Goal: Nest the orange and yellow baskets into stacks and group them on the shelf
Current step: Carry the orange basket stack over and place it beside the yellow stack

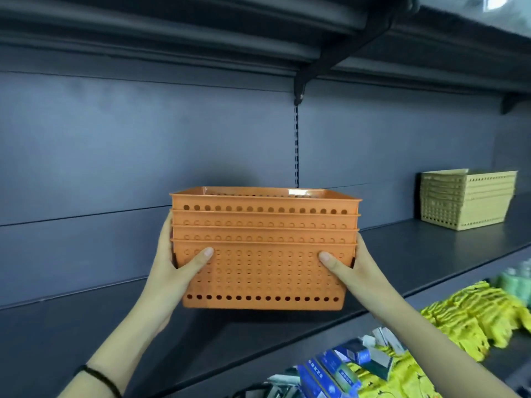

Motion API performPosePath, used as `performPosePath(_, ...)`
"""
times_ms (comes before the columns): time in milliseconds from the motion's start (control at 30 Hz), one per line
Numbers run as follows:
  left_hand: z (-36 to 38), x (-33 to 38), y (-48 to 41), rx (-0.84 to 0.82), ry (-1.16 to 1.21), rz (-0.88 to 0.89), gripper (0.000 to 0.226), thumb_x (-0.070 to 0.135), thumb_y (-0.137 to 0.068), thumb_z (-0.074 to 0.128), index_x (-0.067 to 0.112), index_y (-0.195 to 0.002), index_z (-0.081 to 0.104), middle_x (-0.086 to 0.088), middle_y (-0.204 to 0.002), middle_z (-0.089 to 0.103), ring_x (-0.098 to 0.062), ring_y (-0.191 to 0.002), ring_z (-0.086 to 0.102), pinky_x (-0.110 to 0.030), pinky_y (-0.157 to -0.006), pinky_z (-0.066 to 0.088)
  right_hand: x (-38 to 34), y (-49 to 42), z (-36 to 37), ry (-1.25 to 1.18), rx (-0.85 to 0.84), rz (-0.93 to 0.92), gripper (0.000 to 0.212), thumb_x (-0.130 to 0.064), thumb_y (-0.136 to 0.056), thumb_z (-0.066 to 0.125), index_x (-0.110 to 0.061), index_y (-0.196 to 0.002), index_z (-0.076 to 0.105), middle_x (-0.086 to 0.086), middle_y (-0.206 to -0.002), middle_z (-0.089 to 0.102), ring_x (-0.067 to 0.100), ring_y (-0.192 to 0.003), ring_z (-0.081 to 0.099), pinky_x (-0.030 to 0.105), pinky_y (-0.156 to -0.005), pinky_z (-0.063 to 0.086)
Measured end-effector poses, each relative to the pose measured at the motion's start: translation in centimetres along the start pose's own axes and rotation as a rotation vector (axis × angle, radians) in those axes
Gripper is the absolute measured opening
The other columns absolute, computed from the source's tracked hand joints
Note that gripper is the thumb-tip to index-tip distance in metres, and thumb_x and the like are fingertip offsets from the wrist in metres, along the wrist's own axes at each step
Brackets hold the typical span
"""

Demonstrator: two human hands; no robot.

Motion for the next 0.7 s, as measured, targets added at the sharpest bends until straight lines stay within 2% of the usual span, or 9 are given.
performPosePath(67, 3.5, -0.4, -0.3, -0.01, 0.024, 0.002, 0.079, 0.026, -0.078, 0.07, 0.047, -0.142, 0.029, 0.015, -0.127, 0.061, -0.005, -0.119, 0.058, -0.04, -0.101, 0.045, 0.6, -0.1, -3.4, -0.004, 0.019, -0.001, 0.068, -0.044, -0.073, 0.07, -0.03, -0.132, 0.039, -0.013, -0.118, 0.064, -0.004, -0.102, 0.063, 0.019, -0.08, 0.053)
performPosePath(200, 11.1, -1.4, -0.8, -0.022, 0.066, -0.012, 0.082, 0.024, -0.078, 0.07, 0.047, -0.144, 0.026, 0.015, -0.129, 0.061, -0.004, -0.119, 0.057, -0.037, -0.1, 0.045, 2.0, -0.7, -10.6, 0.021, 0.034, 0.006, 0.073, -0.041, -0.071, 0.069, -0.027, -0.135, 0.037, -0.01, -0.12, 0.062, -0.005, -0.1, 0.063, 0.013, -0.074, 0.053)
performPosePath(433, 22.8, -2.6, -1.5, 0.009, 0.117, -0.023, 0.084, 0.023, -0.079, 0.07, 0.047, -0.145, 0.024, 0.016, -0.129, 0.06, -0.001, -0.117, 0.058, -0.027, -0.092, 0.046, 4.7, -2.8, -21.9, 0.047, 0.018, 0.029, 0.08, -0.045, -0.067, 0.069, -0.027, -0.137, 0.035, -0.009, -0.121, 0.061, 0.004, -0.108, 0.061, 0.024, -0.079, 0.051)
performPosePath(567, 27.5, -3.0, -2.4, 0.025, 0.107, -0.044, 0.083, 0.023, -0.08, 0.07, 0.048, -0.144, 0.024, 0.017, -0.128, 0.061, 0.0, -0.116, 0.058, -0.028, -0.091, 0.047, 6.2, -4.5, -26.3, 0.044, -0.006, 0.025, 0.077, -0.048, -0.068, 0.071, -0.028, -0.135, 0.037, -0.01, -0.12, 0.062, -0.005, -0.099, 0.063, 0.017, -0.072, 0.052)
performPosePath(700, 31.2, -3.9, -4.2, 0.041, 0.075, -0.101, 0.085, 0.023, -0.074, 0.074, 0.043, -0.143, 0.028, 0.014, -0.123, 0.062, 0.006, -0.107, 0.061, -0.021, -0.083, 0.047, 8.7, -6.5, -29.8, 0.023, -0.007, 0.04, 0.076, -0.053, -0.068, 0.073, -0.028, -0.132, 0.04, -0.01, -0.119, 0.063, -0.009, -0.095, 0.063, 0.012, -0.068, 0.052)
Point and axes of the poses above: each hand's wrist, its own y-axis away from the middle knuckle, its own z-axis out of the palm, x = y × z, the point moved 1 cm from there along -y, towards the middle knuckle
